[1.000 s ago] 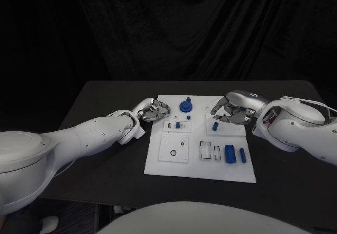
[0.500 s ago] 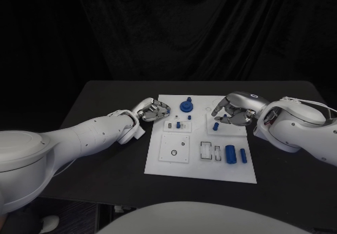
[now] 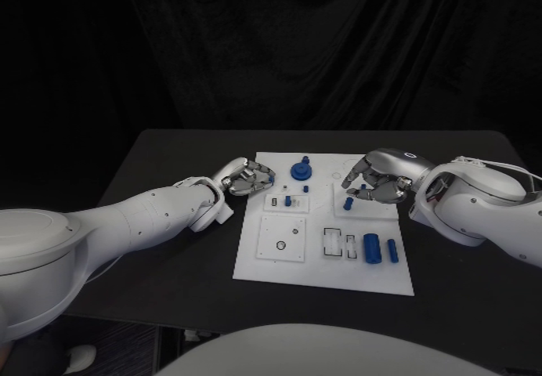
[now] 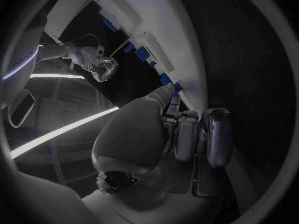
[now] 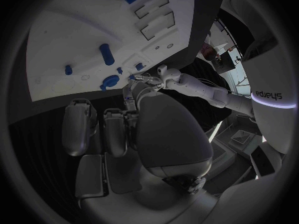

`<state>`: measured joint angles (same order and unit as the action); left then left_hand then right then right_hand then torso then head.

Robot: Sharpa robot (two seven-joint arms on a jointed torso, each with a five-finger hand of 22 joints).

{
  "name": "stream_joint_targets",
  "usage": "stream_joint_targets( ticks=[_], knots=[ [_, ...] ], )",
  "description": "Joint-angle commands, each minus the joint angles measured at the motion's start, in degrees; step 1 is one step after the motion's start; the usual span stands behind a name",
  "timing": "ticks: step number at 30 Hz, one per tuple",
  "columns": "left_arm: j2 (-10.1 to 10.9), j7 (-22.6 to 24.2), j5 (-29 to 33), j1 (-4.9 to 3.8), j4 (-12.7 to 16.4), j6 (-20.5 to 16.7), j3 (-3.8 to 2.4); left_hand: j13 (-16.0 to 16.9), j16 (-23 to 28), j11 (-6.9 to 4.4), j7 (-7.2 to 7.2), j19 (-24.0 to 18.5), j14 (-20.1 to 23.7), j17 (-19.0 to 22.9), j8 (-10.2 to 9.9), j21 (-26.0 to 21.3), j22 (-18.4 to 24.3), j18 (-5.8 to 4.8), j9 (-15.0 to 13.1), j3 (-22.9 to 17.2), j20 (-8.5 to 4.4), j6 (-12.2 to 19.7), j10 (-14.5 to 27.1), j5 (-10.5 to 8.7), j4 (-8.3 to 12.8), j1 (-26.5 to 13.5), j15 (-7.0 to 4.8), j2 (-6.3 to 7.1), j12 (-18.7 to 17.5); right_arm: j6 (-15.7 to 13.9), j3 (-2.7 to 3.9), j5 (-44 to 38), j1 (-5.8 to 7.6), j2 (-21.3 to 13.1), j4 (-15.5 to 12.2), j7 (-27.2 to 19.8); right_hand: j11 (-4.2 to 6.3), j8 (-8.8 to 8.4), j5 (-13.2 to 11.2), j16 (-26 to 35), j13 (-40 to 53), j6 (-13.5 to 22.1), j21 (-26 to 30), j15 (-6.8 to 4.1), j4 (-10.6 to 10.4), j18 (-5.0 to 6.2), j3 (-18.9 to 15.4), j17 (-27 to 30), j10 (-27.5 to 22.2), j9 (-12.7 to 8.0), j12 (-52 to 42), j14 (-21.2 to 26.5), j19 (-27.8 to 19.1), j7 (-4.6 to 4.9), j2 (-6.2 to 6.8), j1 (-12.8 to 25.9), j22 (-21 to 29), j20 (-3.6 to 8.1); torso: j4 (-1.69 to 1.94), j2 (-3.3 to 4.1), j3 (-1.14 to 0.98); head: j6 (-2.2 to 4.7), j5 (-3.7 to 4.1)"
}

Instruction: Assemble the parts on the task board

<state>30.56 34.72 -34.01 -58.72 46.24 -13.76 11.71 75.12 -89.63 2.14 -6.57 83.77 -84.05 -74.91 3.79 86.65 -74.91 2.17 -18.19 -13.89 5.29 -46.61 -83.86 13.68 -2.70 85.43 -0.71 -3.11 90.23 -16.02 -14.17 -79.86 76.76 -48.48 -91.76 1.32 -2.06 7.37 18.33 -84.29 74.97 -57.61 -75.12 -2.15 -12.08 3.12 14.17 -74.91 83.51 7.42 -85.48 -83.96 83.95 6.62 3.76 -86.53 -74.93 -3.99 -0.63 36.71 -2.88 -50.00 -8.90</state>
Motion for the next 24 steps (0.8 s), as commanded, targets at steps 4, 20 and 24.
stream_joint_targets(
  ticks=[4, 20, 24],
  knots=[
    [0.16, -1.72, -0.41, 0.81, -0.10, 1.51, 0.36, 14.88, -0.37, -0.68, 0.20, 3.13, -5.95, -15.09, -0.32, -0.43, -13.56, -1.00, 0.65, 0.31, -0.11, 3.23, -6.14, -1.12, -0.70, -0.83, -0.58, 1.30, -0.23, 1.08, 0.04, -0.30, -0.17, 0.03, 0.04, 1.26, 0.16, -0.39, 0.32, 0.34, 7.18, -0.21, 0.26, 0.03, 0.21, 0.21, 0.25, -7.93, -0.15, -0.05, 0.36, -4.02, 0.71, 0.05, -0.09, -0.44, -10.70, -0.02, -0.05, -0.02, 0.02, 0.00, -0.05],
    [0.18, -1.22, -0.41, 0.97, -0.27, 1.31, 0.36, 14.88, -0.37, -0.83, 0.43, 2.75, -5.95, -15.09, -0.28, -0.85, -13.39, -0.87, 1.92, 1.02, -0.25, 7.03, -6.14, -1.86, -1.25, -1.36, -0.69, 1.85, -0.23, 2.20, 0.04, -0.30, -0.23, 0.05, 0.27, 1.91, 0.15, -0.39, 0.22, 0.23, 7.30, -0.30, 0.06, 0.02, 0.29, 0.16, 0.23, -8.06, -0.05, -0.05, 0.28, -4.05, 0.77, 0.06, -0.01, -0.44, -10.76, -0.01, -0.09, -0.05, 0.00, 0.00, -0.05],
    [0.57, 0.47, -0.41, 1.00, 0.13, -1.52, 0.36, 14.88, -0.37, -0.76, 0.31, 2.72, -5.95, -15.09, -0.06, -0.87, -13.38, -0.87, 2.23, 1.91, -0.25, 7.37, -6.14, -2.46, -2.20, -2.42, -0.67, 2.16, -0.23, 2.09, 0.04, -0.30, -0.24, -0.10, 0.19, 1.88, 0.14, -0.38, 0.17, 0.28, 7.27, -0.33, 0.12, 0.02, 0.29, 0.18, 0.22, -8.01, -0.08, -0.05, 0.30, -4.04, 0.75, 0.06, 0.00, -0.41, -10.74, -0.01, -0.09, -0.10, -0.02, 0.00, -0.10]
  ],
)
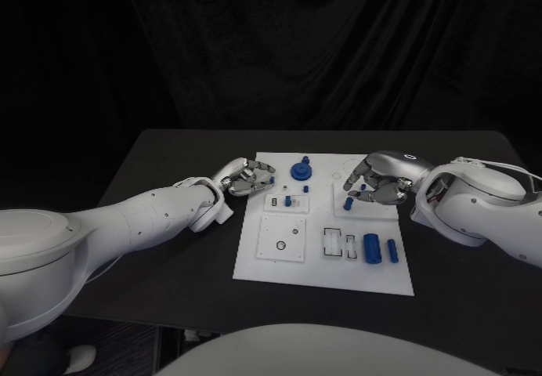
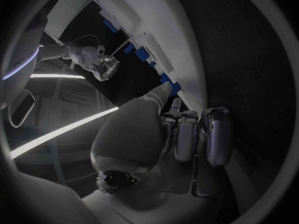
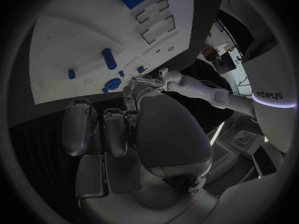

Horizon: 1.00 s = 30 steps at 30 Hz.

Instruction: Assemble the parts on the task board

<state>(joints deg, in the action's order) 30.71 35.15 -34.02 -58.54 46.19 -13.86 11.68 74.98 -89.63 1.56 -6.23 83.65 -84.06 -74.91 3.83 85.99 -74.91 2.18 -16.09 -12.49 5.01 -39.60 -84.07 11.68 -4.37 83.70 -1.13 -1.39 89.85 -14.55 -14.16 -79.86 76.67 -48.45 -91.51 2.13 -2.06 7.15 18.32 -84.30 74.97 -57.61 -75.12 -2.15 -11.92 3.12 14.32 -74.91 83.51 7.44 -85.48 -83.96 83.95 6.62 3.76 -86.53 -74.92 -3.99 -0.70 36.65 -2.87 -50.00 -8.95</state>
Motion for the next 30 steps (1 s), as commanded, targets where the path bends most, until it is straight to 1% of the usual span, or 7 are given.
stream_joint_targets(
  ticks=[1, 8, 12, 16, 20, 24, 30],
  knots=[
    [0.67, 0.73, -0.40, 0.82, 0.48, -2.67, 0.40, 15.02, -0.37, -0.13, -0.11, 2.90, -5.94, -15.09, 0.03, -0.13, -13.42, -0.90, 0.20, 1.08, 0.05, 0.21, -5.93, -0.60, -1.02, -1.21, -0.21, 0.71, 0.15, 0.56, 0.03, -0.30, -0.16, -0.22, -0.11, 1.06, 0.14, -0.17, 0.17, 0.28, 7.27, -0.34, 0.12, 0.02, 0.14, 0.18, 0.07, -8.01, -0.08, -0.06, 0.30, -4.04, 0.75, 0.06, 0.00, -0.41, -10.75, -0.01, -0.02, -0.07, -0.04, 0.00, 0.00],
    [6.00, 3.77, -3.86, -0.41, 7.73, -15.46, 0.31, 15.02, -0.37, 0.01, -0.33, 3.74, -5.94, -15.09, 1.21, 0.82, -13.78, -1.18, 0.34, 6.02, 0.10, -2.46, -5.93, -1.43, -5.54, -4.76, -0.18, 2.43, 0.15, -0.22, 0.03, 0.01, -0.13, -1.41, -0.43, 1.34, 0.09, -0.09, -0.10, 0.30, 7.18, -0.64, 0.12, 0.05, 0.02, 0.17, -0.05, -7.98, -0.15, -0.03, 0.36, -4.03, 0.73, 0.07, 0.04, -0.10, -10.75, -0.02, -0.12, -0.41, -0.32, 0.00, 0.34],
    [9.70, 1.08, -9.13, -3.15, 13.75, -20.98, 0.27, 15.02, -0.37, 0.21, -0.67, 4.50, -5.94, -15.09, 2.30, 1.70, -14.12, -1.44, 0.25, 9.00, 0.16, -4.16, -5.93, -3.80, -8.83, -6.78, -0.10, 2.59, 0.15, -0.65, 0.03, 0.15, -0.09, -2.07, -0.60, 1.60, 0.08, -0.01, -0.18, 0.31, 7.14, -0.84, 0.12, 0.06, -0.05, 0.17, -0.11, -7.97, -0.18, 0.00, 0.38, -4.03, 0.73, 0.05, 0.05, 0.05, -10.75, -0.03, -0.09, -0.57, -0.53, 0.00, 0.43],
    [13.10, -7.22, -16.43, -8.10, 20.27, -22.91, 0.32, 15.02, -0.37, 0.42, -0.96, 4.65, -5.94, -15.09, 2.72, 1.84, -14.18, -1.48, 0.34, 11.11, 0.25, -4.44, -5.93, -5.75, -11.30, -8.27, 0.03, 2.61, 0.15, -0.96, 0.03, 0.46, 0.06, -2.62, -0.70, 1.97, 0.09, 0.02, -0.26, 0.30, 7.12, -1.00, 0.07, 0.06, -0.22, 0.16, -0.20, -7.98, -0.18, 0.02, 0.38, -4.03, 0.74, 0.03, 0.04, 0.32, -10.76, -0.03, -0.09, -0.67, -0.74, 0.00, 0.61],
    [14.40, -17.58, -20.97, -12.39, 23.68, -17.75, 0.38, 15.02, -0.37, 0.73, -1.21, 4.57, -5.94, -15.09, 4.67, 1.71, -14.12, -1.44, -0.31, 12.40, 0.44, -7.36, -5.93, -5.76, -12.18, -10.52, 0.26, 1.02, 0.15, -0.97, 0.03, 0.73, 0.28, -2.62, -0.53, 2.31, 0.10, 0.04, -0.28, 0.30, 7.14, -1.10, 0.01, 0.06, -0.33, 0.15, -0.23, -7.98, -0.16, 0.02, 0.37, -4.03, 0.76, 0.01, -0.01, 0.48, -10.78, -0.03, -0.05, -0.81, -0.92, 0.00, 0.85],
    [13.81, -26.70, -23.82, -15.53, 24.36, -8.95, 0.40, 15.02, -0.37, 0.74, -0.35, 4.59, -5.94, -15.09, 8.28, 1.71, -14.13, -1.44, -2.47, 11.99, 0.64, -14.31, -5.93, -0.01, -11.89, -9.02, 0.37, -0.52, 0.15, -0.87, 0.03, 1.14, 0.60, -2.29, -0.25, 2.55, 0.11, 0.06, -0.28, 0.29, 7.14, -1.14, 0.00, 0.06, -0.34, 0.15, -0.23, -7.99, -0.16, 0.03, 0.37, -4.04, 0.76, -0.01, -0.02, 0.50, -10.78, -0.03, -0.30, -0.92, -1.31, 0.00, 0.96],
    [9.82, -41.28, -27.91, -17.56, 21.94, 6.79, 0.40, 15.02, -0.37, -1.57, 2.16, 5.13, -5.94, -15.09, 13.00, 2.34, -14.38, -1.64, -8.75, 13.90, -1.21, -19.12, -5.93, 0.22, -11.95, -10.95, -1.67, -0.63, 0.15, -0.81, 0.03, 1.36, 0.86, -2.08, 0.11, 2.63, 0.13, 0.08, -0.28, 0.28, 7.15, -1.19, -0.02, 0.05, -0.36, 0.15, -0.24, -8.01, -0.15, 0.04, 0.36, -4.04, 0.77, -0.03, -0.03, 0.52, -10.78, -0.03, -0.52, -0.85, -1.57, 0.00, 1.17]
  ],
)
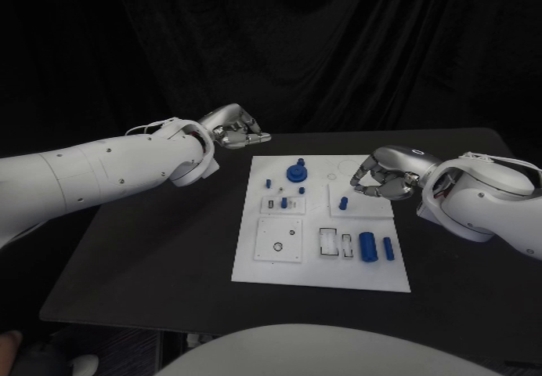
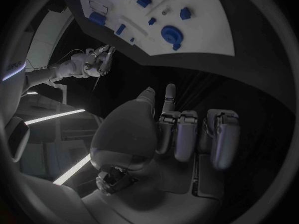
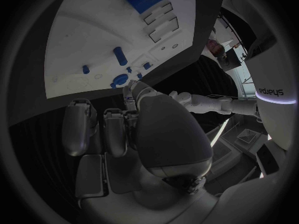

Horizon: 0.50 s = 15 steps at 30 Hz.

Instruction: Assemble the parts on the task board

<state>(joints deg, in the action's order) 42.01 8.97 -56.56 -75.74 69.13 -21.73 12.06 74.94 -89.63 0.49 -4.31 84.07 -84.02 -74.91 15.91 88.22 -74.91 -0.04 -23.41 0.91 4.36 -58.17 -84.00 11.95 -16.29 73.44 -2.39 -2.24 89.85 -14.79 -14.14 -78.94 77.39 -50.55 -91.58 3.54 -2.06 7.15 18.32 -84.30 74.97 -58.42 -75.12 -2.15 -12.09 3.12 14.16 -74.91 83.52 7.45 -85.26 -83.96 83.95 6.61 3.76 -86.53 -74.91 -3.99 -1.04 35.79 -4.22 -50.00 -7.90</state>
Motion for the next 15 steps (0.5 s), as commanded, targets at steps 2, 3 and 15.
stream_joint_targets(
  ticks=[2, 3, 15],
  knots=[
    [-3.15, -18.92, -5.86, -0.61, -2.27, 18.57, 0.02, 15.06, -0.37, -0.86, 0.52, 4.67, -5.98, -15.09, 2.06, 0.00, -14.33, 0.61, -4.13, 1.41, -1.01, -0.29, -6.00, -0.14, -0.04, -2.21, -0.77, -0.05, 0.15, -0.50, 0.02, 0.46, 0.18, 0.05, 0.37, 1.23, 0.15, 0.11, -0.27, 0.27, 7.18, -0.47, -0.05, 0.04, -0.21, 0.14, -0.07, -8.01, -0.11, 0.04, 0.12, -4.05, 0.78, -0.05, -0.05, 0.56, -10.80, -0.03, -0.13, 0.00, -0.16, 0.00, 0.43],
    [-3.87, -20.54, -6.01, -0.68, -2.81, 20.08, 0.02, 15.06, -0.37, -0.93, 0.65, 4.48, -5.98, -15.09, 2.58, -0.29, -14.21, 0.70, -5.48, 1.90, -1.13, -0.06, -6.00, -0.43, 0.02, -2.84, -0.94, -0.01, 0.15, -0.46, 0.02, 0.47, 0.19, 0.07, 0.45, 1.23, 0.15, 0.11, -0.27, 0.27, 7.18, -0.47, -0.05, 0.04, -0.21, 0.14, -0.07, -8.01, -0.11, 0.04, 0.12, -4.05, 0.78, -0.05, -0.05, 0.56, -10.80, -0.03, -0.16, 0.03, -0.17, 0.00, 0.48],
    [-10.32, -31.29, -6.74, -0.95, -7.62, 26.95, 0.01, 15.06, -0.37, -1.32, 1.00, 4.10, -5.98, -15.09, 4.77, -1.22, -13.82, 0.96, -14.55, 4.74, -1.79, 2.60, -6.00, -1.01, 0.36, -5.40, -1.46, 0.13, 0.15, -0.34, 0.02, 0.51, 0.22, 0.32, 0.79, 1.06, 0.25, 0.19, -0.02, 0.26, 7.14, -0.70, -0.07, -0.02, -0.21, 0.14, 0.00, -8.03, -0.13, 0.08, 0.14, -4.06, 0.78, -0.15, -0.18, 0.54, -10.81, 0.00, -0.70, 0.49, -0.33, 0.00, 0.12]
  ],
)
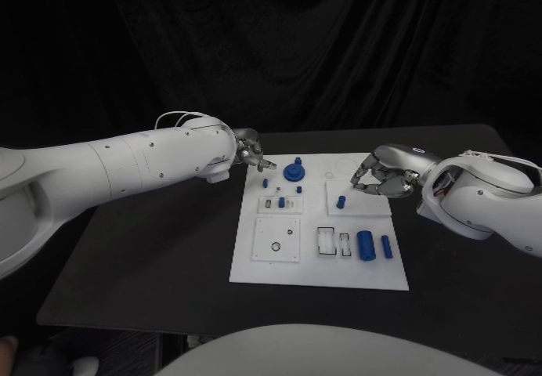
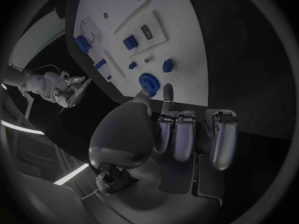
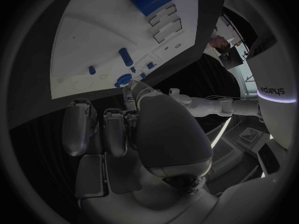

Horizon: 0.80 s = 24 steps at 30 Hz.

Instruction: Assemble the parts on the task board

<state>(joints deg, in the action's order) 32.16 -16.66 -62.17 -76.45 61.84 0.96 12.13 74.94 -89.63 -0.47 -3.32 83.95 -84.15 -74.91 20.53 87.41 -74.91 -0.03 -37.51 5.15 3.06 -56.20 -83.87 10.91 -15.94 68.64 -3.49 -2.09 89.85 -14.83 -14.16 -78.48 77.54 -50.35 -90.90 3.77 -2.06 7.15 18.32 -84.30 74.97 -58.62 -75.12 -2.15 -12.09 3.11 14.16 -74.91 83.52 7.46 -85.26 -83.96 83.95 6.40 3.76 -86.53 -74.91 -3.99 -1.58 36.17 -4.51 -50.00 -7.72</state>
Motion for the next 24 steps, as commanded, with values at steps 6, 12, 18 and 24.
stream_joint_targets(
  ticks=[6, 12, 18, 24],
  knots=[
    [-1.09, -6.29, -2.06, -0.20, -0.53, 4.08, -0.06, 15.06, -0.37, -0.54, 0.24, 4.22, -5.85, -15.09, 1.86, -0.60, -13.77, 0.99, -6.66, 0.98, -0.66, 1.90, -6.13, 0.51, 1.01, -0.23, -0.52, -0.48, 0.15, 0.30, 0.03, 0.06, 0.07, 0.42, 0.48, 0.93, 0.26, 0.16, 0.16, 0.30, 7.15, -0.49, 0.09, -0.04, -0.27, 0.18, 0.02, -7.98, -0.12, 0.07, 0.14, -4.05, 0.72, 0.05, -0.26, 0.61, -10.76, 0.01, -0.11, 0.08, -0.10, 0.00, -0.25],
    [-1.21, -6.28, -2.30, -0.19, -0.50, 4.45, -0.05, 15.06, -0.37, -0.61, 0.30, 4.13, -5.85, -15.09, 2.28, -0.82, -13.70, 1.04, -9.11, 1.18, -0.73, 2.46, -6.13, 0.77, 1.29, -0.21, -0.59, -0.66, 0.15, 0.72, 0.03, 0.06, 0.04, 0.54, 0.75, 1.10, 0.27, 0.14, 0.24, 0.33, 7.12, -0.48, 0.13, -0.05, -0.28, 0.19, 0.04, -7.95, -0.14, 0.06, 0.15, -4.04, 0.71, 0.05, -0.29, 0.62, -10.75, 0.02, -0.12, 0.04, -0.08, 0.00, -0.20],
    [-1.44, -6.03, -2.35, -0.13, -0.60, 5.21, -0.05, 15.06, -0.37, -0.60, 0.27, 4.05, -5.85, -15.09, 2.20, -0.97, -13.64, 1.08, -9.90, 1.26, -0.75, 2.88, -6.13, 1.07, 1.35, -0.24, -0.59, -0.75, 0.15, 0.99, 0.03, 0.06, 0.02, 0.74, 0.89, 1.24, 0.27, 0.13, 0.28, 0.34, 7.09, -0.46, 0.18, -0.06, -0.27, 0.20, 0.05, -7.93, -0.17, 0.05, 0.17, -4.03, 0.69, 0.04, -0.30, 0.61, -10.74, 0.02, -0.13, 0.04, -0.05, 0.00, -0.09],
    [-1.83, -5.62, -2.36, -0.03, -0.93, 5.89, -0.04, 15.06, -0.37, -0.53, 0.17, 4.00, -5.85, -15.09, 1.87, -1.09, -13.61, 1.11, -10.40, 1.30, -0.73, 3.35, -6.13, 1.24, 1.30, -0.37, -0.55, -0.94, 0.15, 1.16, 0.03, 0.06, 0.00, 0.93, 0.95, 1.30, 0.28, 0.11, 0.36, 0.39, 7.05, -0.45, 0.21, -0.06, -0.26, 0.21, 0.07, -7.88, -0.20, 0.05, 0.19, -4.02, 0.68, 0.03, -0.32, 0.59, -10.73, 0.03, -0.07, 0.07, -0.03, 0.00, 0.08]
  ],
)
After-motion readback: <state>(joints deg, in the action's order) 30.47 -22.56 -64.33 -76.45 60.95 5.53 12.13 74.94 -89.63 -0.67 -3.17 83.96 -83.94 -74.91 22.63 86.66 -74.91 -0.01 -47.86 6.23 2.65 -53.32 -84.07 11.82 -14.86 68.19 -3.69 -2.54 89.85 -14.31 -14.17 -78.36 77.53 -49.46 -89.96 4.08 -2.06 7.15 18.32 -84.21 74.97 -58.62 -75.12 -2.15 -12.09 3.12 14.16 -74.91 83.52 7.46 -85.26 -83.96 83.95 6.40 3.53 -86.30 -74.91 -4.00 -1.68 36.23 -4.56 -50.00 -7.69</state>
